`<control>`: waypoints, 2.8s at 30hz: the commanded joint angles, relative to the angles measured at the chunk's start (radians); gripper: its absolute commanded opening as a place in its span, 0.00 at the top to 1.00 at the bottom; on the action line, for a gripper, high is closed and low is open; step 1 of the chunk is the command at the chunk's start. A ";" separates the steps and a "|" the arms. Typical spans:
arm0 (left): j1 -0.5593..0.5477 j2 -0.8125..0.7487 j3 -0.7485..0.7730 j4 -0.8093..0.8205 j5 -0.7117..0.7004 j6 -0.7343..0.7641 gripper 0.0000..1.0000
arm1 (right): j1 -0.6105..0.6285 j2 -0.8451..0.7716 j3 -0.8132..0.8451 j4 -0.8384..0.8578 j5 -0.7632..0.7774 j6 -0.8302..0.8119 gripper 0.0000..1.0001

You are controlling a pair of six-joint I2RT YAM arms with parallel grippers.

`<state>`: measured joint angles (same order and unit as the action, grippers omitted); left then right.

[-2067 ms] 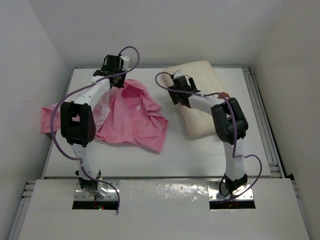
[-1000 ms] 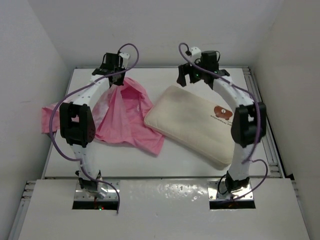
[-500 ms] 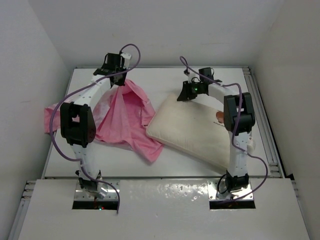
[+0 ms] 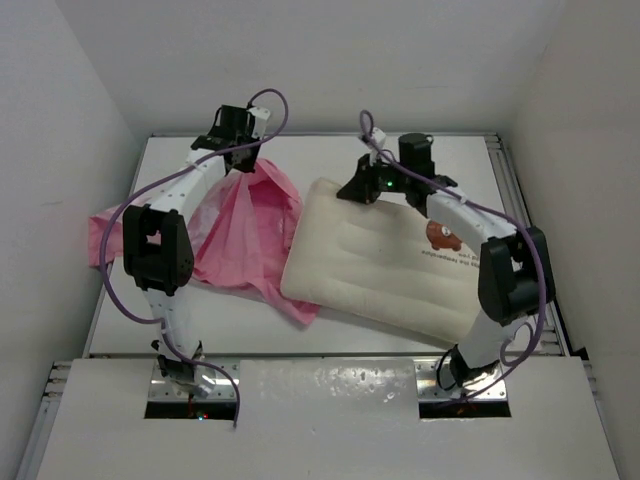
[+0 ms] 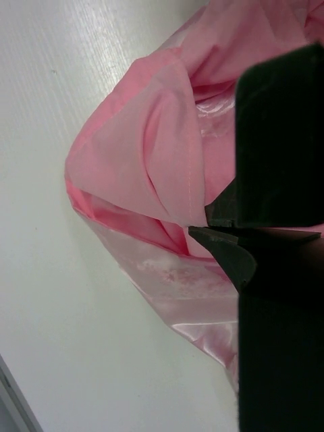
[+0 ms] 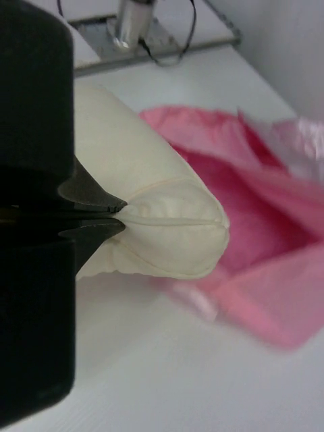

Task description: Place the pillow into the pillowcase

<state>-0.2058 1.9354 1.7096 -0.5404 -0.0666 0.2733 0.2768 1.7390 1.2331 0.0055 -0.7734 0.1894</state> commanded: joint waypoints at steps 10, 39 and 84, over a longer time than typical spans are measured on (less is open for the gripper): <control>-0.015 -0.055 0.110 -0.231 0.313 0.115 1.00 | 0.217 0.399 0.241 0.622 -0.002 0.432 1.00; -0.053 -0.084 0.005 -0.201 0.194 0.256 1.00 | 0.102 0.146 0.116 0.317 0.379 0.015 0.01; -0.030 -0.174 -0.047 -0.458 0.221 0.408 1.00 | 0.289 0.066 0.022 0.197 0.715 -0.021 1.00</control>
<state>-0.2199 1.8328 1.5681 -0.8539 0.0277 0.5850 0.5926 1.8301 1.1687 0.0727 -0.0708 0.0574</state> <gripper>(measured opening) 0.006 0.010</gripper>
